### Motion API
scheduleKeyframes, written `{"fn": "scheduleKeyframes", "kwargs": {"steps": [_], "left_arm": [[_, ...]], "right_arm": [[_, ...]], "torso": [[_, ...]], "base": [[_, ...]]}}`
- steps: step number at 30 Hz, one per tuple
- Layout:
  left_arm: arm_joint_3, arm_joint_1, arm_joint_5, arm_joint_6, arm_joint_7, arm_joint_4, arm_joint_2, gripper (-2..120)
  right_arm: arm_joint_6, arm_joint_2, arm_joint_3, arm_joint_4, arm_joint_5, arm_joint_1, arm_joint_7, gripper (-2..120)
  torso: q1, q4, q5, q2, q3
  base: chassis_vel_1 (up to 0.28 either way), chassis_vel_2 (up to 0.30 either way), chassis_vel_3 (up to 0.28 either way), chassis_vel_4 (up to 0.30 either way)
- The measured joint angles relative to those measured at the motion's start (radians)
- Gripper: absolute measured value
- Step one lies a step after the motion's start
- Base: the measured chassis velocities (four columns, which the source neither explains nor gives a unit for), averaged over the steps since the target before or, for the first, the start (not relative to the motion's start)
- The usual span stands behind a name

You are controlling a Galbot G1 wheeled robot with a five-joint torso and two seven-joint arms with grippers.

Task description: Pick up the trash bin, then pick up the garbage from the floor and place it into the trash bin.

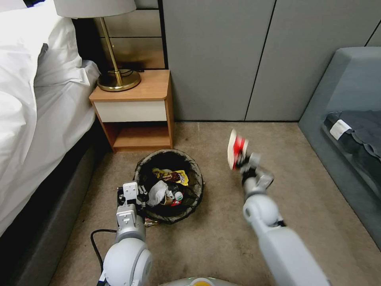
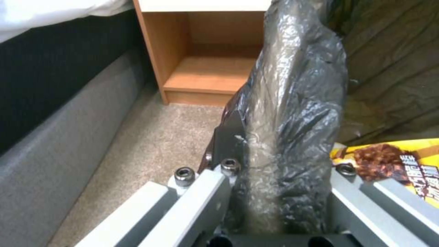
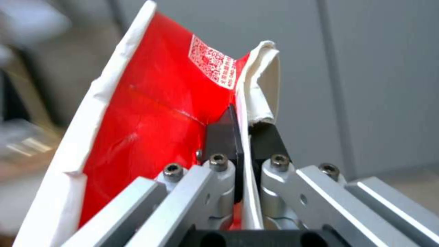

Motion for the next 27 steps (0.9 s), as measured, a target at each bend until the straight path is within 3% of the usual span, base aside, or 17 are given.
{"fn": "scheduleKeyframes", "kwargs": {"steps": [4,10,19,27], "left_arm": [[0.004,0.002,0.0,0.001,0.0,0.0,-0.003,0],[0.009,0.005,0.001,0.003,0.0,0.003,-0.004,0],[0.012,0.007,0.005,0.004,0.0,0.003,-0.008,0],[0.013,0.006,0.007,0.004,0.0,0.003,-0.012,0]], "right_arm": [[0.016,-0.029,-0.057,0.162,-0.012,-0.048,-0.062,0],[0.025,-0.057,-0.194,0.271,-0.082,-0.144,-0.089,0],[0.051,-0.042,-0.366,0.198,-0.201,-0.178,-0.094,0],[0.074,-0.013,-0.403,0.067,-0.212,-0.156,-0.081,0]], "torso": [[0.0,-0.0001,0.0,0.0,0.0],[0.0,-0.0003,0.0001,0.0,0.0],[0.0,0.0,0.0001,0.0,0.0],[0.0,-0.0001,0.0001,0.0,0.0]], "base": [[0.0,0.0,0.0,0.0],[0.0,0.0,0.0,0.0],[0.0,0.0,0.0,0.0],[0.0,0.0,0.0,0.0]]}}
